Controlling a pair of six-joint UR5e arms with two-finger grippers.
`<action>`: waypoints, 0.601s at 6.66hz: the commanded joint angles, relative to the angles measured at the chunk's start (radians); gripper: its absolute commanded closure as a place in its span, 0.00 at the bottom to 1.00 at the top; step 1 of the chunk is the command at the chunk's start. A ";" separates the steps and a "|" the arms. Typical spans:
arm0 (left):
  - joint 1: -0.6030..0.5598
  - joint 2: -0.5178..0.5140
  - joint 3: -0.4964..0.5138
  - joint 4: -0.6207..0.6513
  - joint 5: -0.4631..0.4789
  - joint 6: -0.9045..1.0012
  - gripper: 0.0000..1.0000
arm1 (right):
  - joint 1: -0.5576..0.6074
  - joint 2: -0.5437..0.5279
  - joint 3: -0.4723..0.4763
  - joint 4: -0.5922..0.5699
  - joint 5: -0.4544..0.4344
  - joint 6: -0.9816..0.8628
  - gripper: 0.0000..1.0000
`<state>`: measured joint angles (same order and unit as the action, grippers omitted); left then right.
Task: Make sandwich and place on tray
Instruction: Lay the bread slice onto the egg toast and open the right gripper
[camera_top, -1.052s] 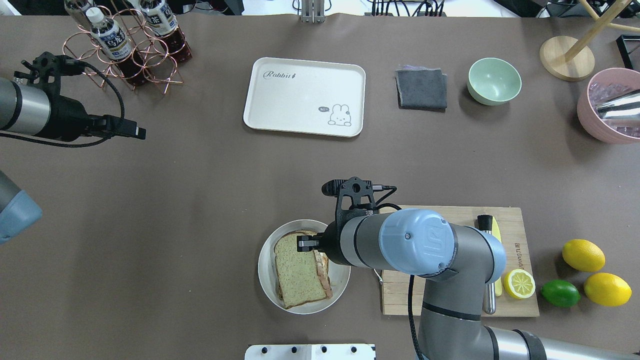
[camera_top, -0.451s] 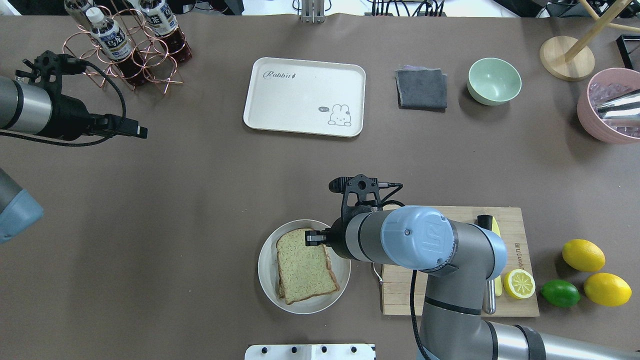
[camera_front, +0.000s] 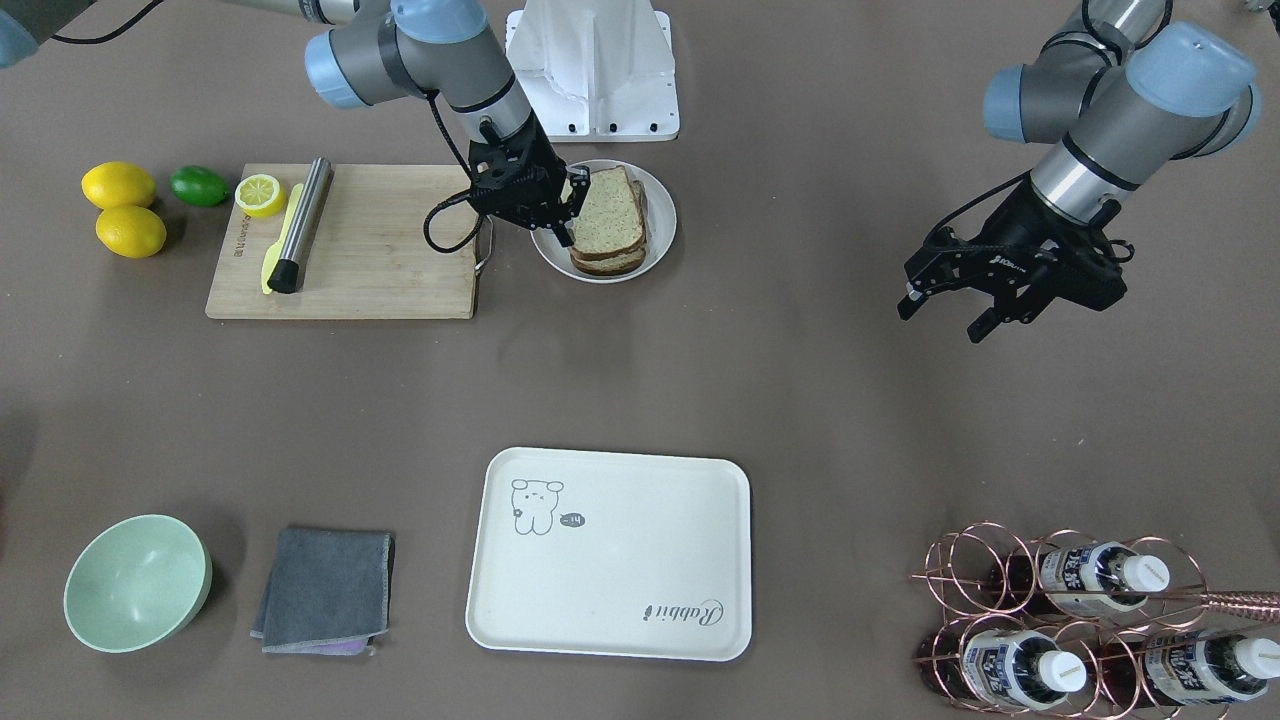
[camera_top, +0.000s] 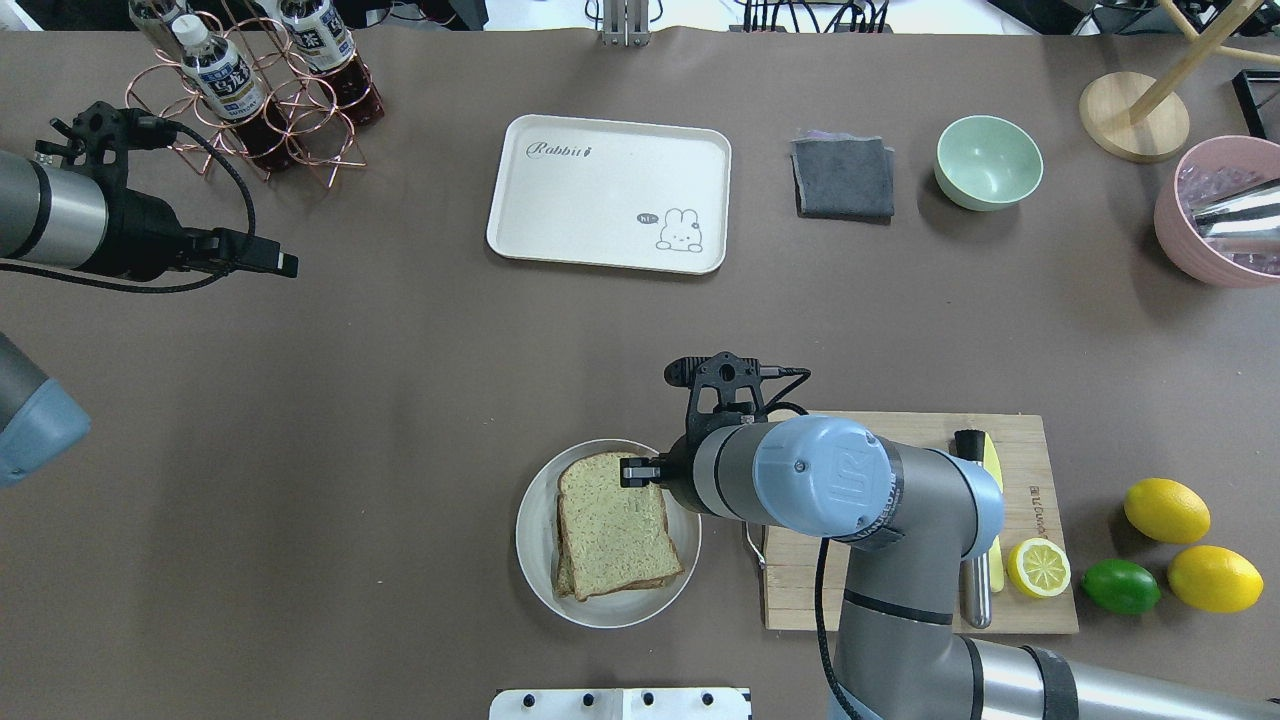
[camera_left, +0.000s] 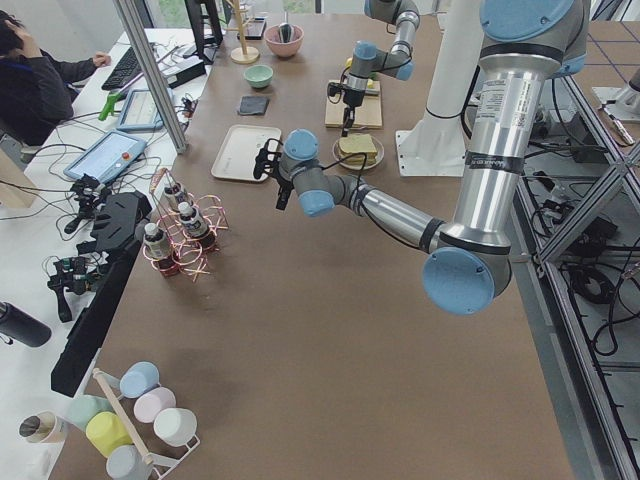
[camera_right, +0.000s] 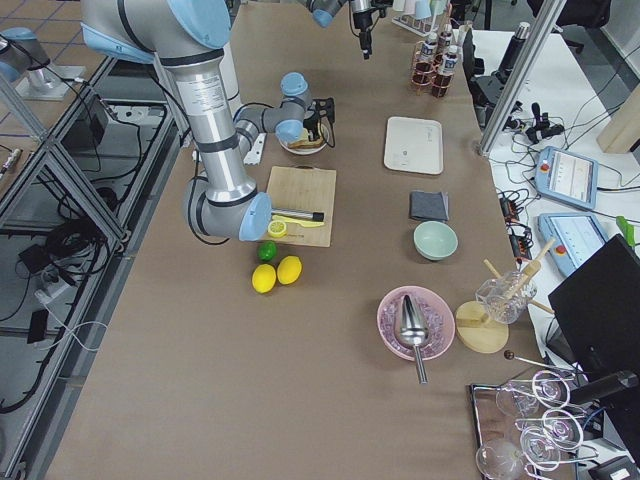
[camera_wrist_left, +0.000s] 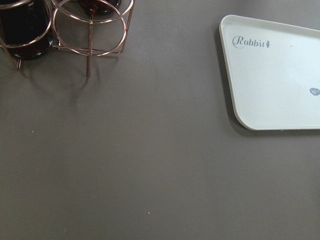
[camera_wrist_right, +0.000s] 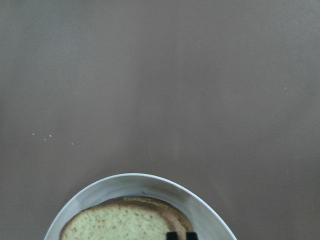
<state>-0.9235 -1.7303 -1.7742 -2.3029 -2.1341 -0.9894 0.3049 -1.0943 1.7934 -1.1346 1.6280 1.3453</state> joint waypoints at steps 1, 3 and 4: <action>0.000 0.000 0.001 -0.001 -0.001 0.000 0.02 | 0.000 0.002 0.010 -0.002 -0.017 -0.009 0.00; 0.000 0.000 -0.004 -0.001 -0.001 0.000 0.02 | 0.113 0.013 0.043 -0.071 0.100 -0.018 0.00; 0.000 0.000 -0.010 0.000 -0.001 -0.002 0.02 | 0.200 -0.001 0.040 -0.124 0.158 -0.076 0.00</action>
<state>-0.9234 -1.7306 -1.7781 -2.3033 -2.1353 -0.9898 0.4150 -1.0862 1.8314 -1.2026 1.7155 1.3136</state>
